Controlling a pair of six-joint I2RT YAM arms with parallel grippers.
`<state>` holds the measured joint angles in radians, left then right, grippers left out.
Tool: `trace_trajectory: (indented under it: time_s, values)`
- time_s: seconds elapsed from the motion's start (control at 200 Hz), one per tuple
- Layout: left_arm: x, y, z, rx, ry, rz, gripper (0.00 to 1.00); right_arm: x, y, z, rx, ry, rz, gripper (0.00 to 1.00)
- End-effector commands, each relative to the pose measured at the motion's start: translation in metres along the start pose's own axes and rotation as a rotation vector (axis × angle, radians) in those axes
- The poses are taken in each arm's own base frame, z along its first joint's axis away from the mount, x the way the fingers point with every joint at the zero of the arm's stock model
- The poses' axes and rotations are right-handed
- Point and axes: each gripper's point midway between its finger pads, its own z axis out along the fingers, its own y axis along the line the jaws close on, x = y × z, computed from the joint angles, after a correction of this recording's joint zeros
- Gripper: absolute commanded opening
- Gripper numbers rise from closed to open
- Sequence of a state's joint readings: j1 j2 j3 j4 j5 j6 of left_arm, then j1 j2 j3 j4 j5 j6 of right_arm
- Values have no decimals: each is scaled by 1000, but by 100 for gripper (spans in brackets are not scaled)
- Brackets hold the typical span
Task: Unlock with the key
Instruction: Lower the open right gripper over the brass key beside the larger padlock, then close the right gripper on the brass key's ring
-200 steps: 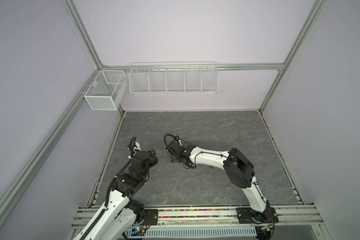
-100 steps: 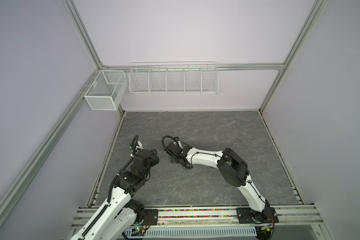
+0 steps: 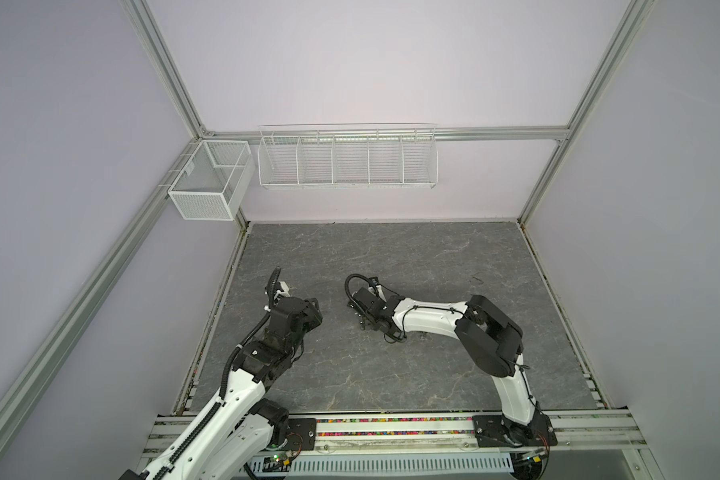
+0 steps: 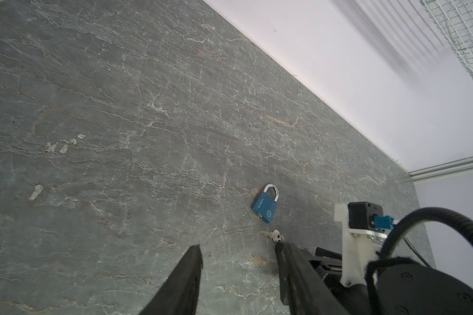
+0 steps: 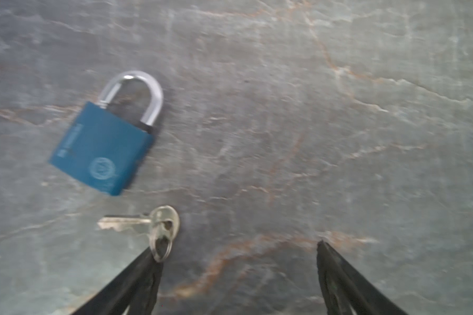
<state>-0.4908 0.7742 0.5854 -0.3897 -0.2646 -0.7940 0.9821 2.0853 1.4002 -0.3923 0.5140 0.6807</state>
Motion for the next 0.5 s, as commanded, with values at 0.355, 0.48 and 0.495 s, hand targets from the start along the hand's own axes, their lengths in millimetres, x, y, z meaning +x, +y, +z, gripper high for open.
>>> trace_trajectory:
  time_s: [0.355, 0.48, 0.495]
  values:
    - [0, 4, -1, -4, -4, -18, 49, -10, 30, -11, -154, 16, -100, 90]
    - [1, 4, -1, -7, -1, -17, 49, -9, 34, -6, -162, 29, -111, 75]
    - [1, 4, -1, -7, -2, -19, 49, -10, 33, -5, -163, 29, -108, 74]
